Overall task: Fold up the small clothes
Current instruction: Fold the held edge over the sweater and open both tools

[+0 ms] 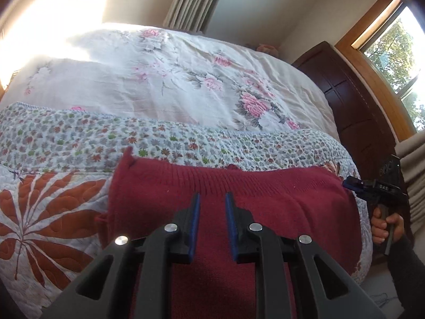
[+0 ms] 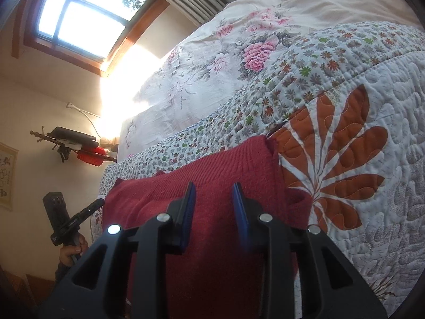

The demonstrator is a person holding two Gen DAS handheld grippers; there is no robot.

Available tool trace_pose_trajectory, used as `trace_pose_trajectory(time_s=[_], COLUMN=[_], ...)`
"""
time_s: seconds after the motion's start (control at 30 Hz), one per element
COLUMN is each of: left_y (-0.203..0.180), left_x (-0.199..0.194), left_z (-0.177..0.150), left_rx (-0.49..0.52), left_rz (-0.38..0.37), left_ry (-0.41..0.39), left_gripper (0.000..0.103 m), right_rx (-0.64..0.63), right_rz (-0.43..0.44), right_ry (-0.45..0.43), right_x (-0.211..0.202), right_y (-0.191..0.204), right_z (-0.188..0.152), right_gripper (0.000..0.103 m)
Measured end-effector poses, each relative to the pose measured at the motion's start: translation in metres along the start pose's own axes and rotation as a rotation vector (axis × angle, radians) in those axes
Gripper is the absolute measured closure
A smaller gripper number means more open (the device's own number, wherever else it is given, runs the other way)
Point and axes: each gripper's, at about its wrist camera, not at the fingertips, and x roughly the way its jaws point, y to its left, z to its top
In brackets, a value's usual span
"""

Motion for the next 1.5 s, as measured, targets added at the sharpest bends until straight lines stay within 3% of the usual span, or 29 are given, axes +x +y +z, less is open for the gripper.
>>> trace_pose_trajectory(time_s=[0.07,0.1,0.17,0.23,0.3,0.37,0.43,0.5,0.57,0.63,0.67,0.77,0.83,0.87,0.97,1.0,1.07,1.17,1.2,1.27,1.33,1.47,1.5], left_y=[0.022,0.032,0.049,0.050,0.039,0.021,0.006,0.004,0.021,0.043,0.052,0.055,0.048,0.040,0.016,0.006,-0.010,-0.005,0.002,0.021,0.032,0.037,0.033], left_x=[0.017,0.019,0.017,0.003,-0.020,-0.053,-0.066,-0.056,-0.033,-0.019,-0.020,-0.034,-0.052,-0.067,-0.103,-0.106,-0.095,-0.055,-0.044,-0.034,-0.037,-0.058,-0.067], left_z=[-0.013,-0.017,-0.021,-0.025,-0.026,-0.032,-0.047,-0.063,-0.079,-0.092,-0.097,-0.102,-0.106,-0.110,-0.129,-0.136,-0.152,-0.177,-0.186,-0.199,-0.203,-0.208,-0.209], left_rx=[-0.037,-0.048,-0.090,-0.104,-0.093,-0.069,-0.050,-0.054,-0.082,-0.105,-0.126,-0.148,-0.146,-0.138,-0.143,-0.139,-0.116,-0.127,-0.127,-0.185,-0.234,-0.291,-0.291], left_rz=[0.039,0.058,0.044,0.048,0.032,-0.062,-0.134,-0.112,-0.025,0.024,0.028,0.042,0.040,0.028,-0.132,-0.201,-0.261,-0.199,-0.159,-0.165,-0.149,-0.147,-0.153], left_ry=[0.044,0.042,0.031,0.007,-0.036,-0.118,-0.143,-0.118,-0.054,-0.031,-0.043,-0.064,-0.085,-0.112,-0.196,-0.196,-0.161,-0.050,-0.027,-0.031,-0.042,-0.063,-0.075], left_gripper=[0.090,0.100,0.101,0.101,0.099,0.097,0.091,0.091,0.092,0.101,0.101,0.101,0.101,0.099,0.099,0.099,0.098,0.097,0.100,0.101,0.101,0.101,0.101], right_rx=[0.030,0.031,0.059,0.084,0.037,-0.019,-0.056,-0.065,-0.050,-0.022,0.005,0.033,0.026,0.023,0.003,0.010,0.019,0.025,0.028,0.038,0.099,0.111,0.111], right_rz=[-0.005,-0.020,-0.031,-0.018,-0.009,0.062,0.127,0.149,0.128,0.122,0.134,0.132,0.122,0.125,0.169,0.198,0.231,0.207,0.187,0.164,0.177,0.114,0.102], right_ry=[0.017,0.022,0.029,0.014,-0.007,-0.006,0.023,0.066,0.097,0.086,0.088,0.079,0.062,0.051,0.035,0.045,0.090,0.155,0.163,0.167,0.149,0.087,0.066], right_x=[0.009,0.012,0.014,0.004,-0.012,-0.023,-0.021,-0.007,0.009,0.012,0.012,0.000,-0.016,-0.026,-0.054,-0.057,-0.050,-0.029,-0.023,-0.018,-0.025,-0.054,-0.062], right_y=[-0.009,-0.015,-0.029,-0.031,-0.011,0.015,0.035,0.042,0.035,0.021,0.014,0.008,0.012,0.014,0.020,0.021,0.023,0.015,0.008,-0.008,-0.026,-0.041,-0.041], right_z=[-0.001,-0.002,-0.003,-0.006,-0.013,-0.030,-0.052,-0.072,-0.085,-0.088,-0.086,-0.084,-0.089,-0.094,-0.118,-0.128,-0.151,-0.176,-0.181,-0.185,-0.185,-0.185,-0.187], right_gripper=[0.078,0.088,0.103,0.103,0.089,0.085,0.080,0.079,0.081,0.102,0.103,0.103,0.095,0.086,0.084,0.084,0.084,0.085,0.094,0.103,0.103,0.103,0.099])
